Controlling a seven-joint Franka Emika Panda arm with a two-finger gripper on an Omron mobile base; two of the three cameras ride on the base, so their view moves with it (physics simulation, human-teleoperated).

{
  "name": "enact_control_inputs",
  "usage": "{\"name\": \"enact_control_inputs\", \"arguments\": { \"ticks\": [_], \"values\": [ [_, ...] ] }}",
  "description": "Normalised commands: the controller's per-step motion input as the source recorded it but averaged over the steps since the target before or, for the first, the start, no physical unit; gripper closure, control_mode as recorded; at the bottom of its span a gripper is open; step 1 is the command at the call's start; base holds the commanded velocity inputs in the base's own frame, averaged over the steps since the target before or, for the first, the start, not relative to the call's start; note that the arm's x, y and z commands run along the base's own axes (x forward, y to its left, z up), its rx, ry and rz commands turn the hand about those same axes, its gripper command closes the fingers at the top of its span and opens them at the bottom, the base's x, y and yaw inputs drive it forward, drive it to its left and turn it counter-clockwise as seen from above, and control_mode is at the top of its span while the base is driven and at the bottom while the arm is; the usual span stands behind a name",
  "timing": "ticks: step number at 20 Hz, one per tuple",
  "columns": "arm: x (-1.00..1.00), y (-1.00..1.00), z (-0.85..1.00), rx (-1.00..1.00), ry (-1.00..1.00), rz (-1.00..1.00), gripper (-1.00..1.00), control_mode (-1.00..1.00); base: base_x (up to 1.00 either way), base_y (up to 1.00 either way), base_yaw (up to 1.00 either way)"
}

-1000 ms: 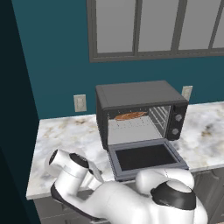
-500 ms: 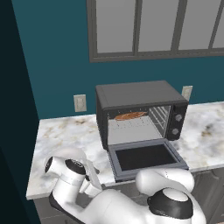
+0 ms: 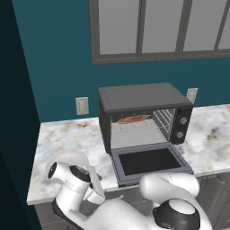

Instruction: Pull the toaster oven rack outwards. Pick up the baguette from the plate and place it on the toaster oven rack. Close the toaster oven door fully and set the temperature to the lowest setting.

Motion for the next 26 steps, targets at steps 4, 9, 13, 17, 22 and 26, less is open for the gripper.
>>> {"name": "enact_control_inputs", "arguments": {
  "ticks": [4, 9, 13, 17, 22, 26],
  "values": [
    [0.0, 0.0, -0.06, 0.0, 0.0, 0.0, -1.0, -1.0, 0.0, 0.0, 0.0],
    [0.0, 0.0, -0.08, 0.0, 0.0, 0.0, -1.0, -1.0, 0.0, 0.0, 0.0],
    [0.0, -0.01, 0.0, 0.0, 0.0, 0.0, -1.0, -1.0, 0.0, 0.0, 0.0],
    [0.0, -0.05, 0.0, 0.0, 0.0, -0.01, -1.0, -1.0, 0.0, 0.0, 0.0],
    [0.0, -0.12, 0.0, 0.0, 0.0, 0.0, -1.0, -1.0, 0.0, 0.0, 0.0],
    [0.0, -0.16, 0.0, 0.0, 0.0, 0.0, -1.0, -1.0, 0.0, 0.0, 0.0]
  ]
}}
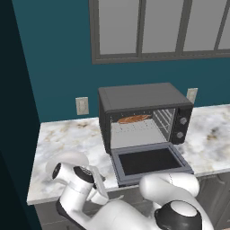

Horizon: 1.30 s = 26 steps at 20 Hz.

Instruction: Pull the toaster oven rack outwards. Pick up the baguette from the plate and place it on the toaster oven rack. Close the toaster oven door fully and set the temperature to the lowest setting.

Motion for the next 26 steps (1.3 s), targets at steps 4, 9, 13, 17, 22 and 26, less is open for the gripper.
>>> {"name": "enact_control_inputs", "arguments": {
  "ticks": [4, 9, 13, 17, 22, 26],
  "values": [
    [0.0, -0.18, 0.0, 0.01, 0.0, 0.0, -1.0, -1.0, 0.0, 0.0, 0.0],
    [0.0, -0.08, -0.04, 0.0, 0.0, 0.0, -1.0, -1.0, 0.0, 0.0, 0.0],
    [0.0, -0.01, -0.11, 0.0, 0.0, 0.0, -1.0, -1.0, 0.0, 0.0, 0.0],
    [0.0, 0.0, -0.18, 0.0, 0.0, 0.0, -1.0, -1.0, 0.0, 0.0, 0.0],
    [0.01, 0.0, -0.17, 0.0, 0.0, 0.0, -1.0, -1.0, 0.0, 0.0, 0.0],
    [0.04, 0.0, -0.16, 0.0, 0.0, 0.0, -1.0, -1.0, 0.0, 0.0, 0.0]
  ]
}}
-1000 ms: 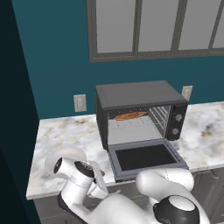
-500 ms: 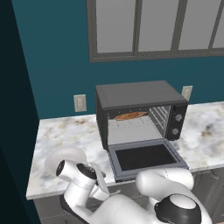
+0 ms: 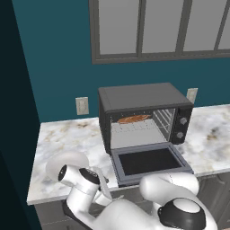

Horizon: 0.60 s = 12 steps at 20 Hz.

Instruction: Pull the toaster oven rack outwards. Pick up the baguette from the plate and place it on the toaster oven rack. Close the toaster oven door fully and set the temperature to the lowest setting.

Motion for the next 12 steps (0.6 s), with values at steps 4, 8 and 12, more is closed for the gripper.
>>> {"name": "enact_control_inputs", "arguments": {
  "ticks": [4, 8, 12],
  "values": [
    [0.01, 0.0, -0.12, 0.0, 0.0, -0.01, -1.0, -1.0, 0.0, 0.0, 0.0],
    [0.0, -0.07, -0.09, 0.0, 0.0, -0.05, -1.0, -1.0, 0.0, 0.0, 0.0],
    [0.0, -0.19, -0.07, 0.0, 0.0, -0.06, -1.0, -1.0, 0.0, 0.0, 0.0]
  ]
}}
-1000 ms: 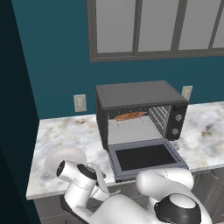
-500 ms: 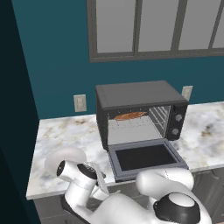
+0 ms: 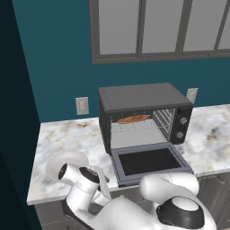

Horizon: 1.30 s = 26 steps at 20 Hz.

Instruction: Pull the toaster oven rack outwards. Pick up the baguette from the plate and place it on the toaster oven rack. Close the toaster oven door fully and set the temperature to the lowest setting.

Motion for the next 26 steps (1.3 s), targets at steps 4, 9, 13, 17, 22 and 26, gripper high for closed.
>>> {"name": "enact_control_inputs", "arguments": {
  "ticks": [4, 9, 13, 17, 22, 26],
  "values": [
    [0.0, -0.35, -0.11, 0.0, 0.0, -0.09, -1.0, -1.0, 0.0, 0.0, 0.0],
    [0.0, -0.41, -0.13, 0.0, 0.0, -0.1, -1.0, -1.0, 0.0, 0.0, 0.0],
    [-0.01, -0.42, -0.13, 0.0, 0.0, -0.07, -1.0, -1.0, 0.0, 0.0, 0.0],
    [-0.11, -0.44, -0.06, 0.0, 0.0, -0.04, -1.0, -1.0, 0.0, 0.0, 0.0],
    [-0.26, -0.56, -0.01, 0.0, 0.0, -0.03, -1.0, -1.0, 0.0, 0.0, 0.0],
    [-0.32, -0.88, 0.0, 0.0, 0.0, 0.0, -1.0, -1.0, 0.0, 0.0, 0.0]
  ]
}}
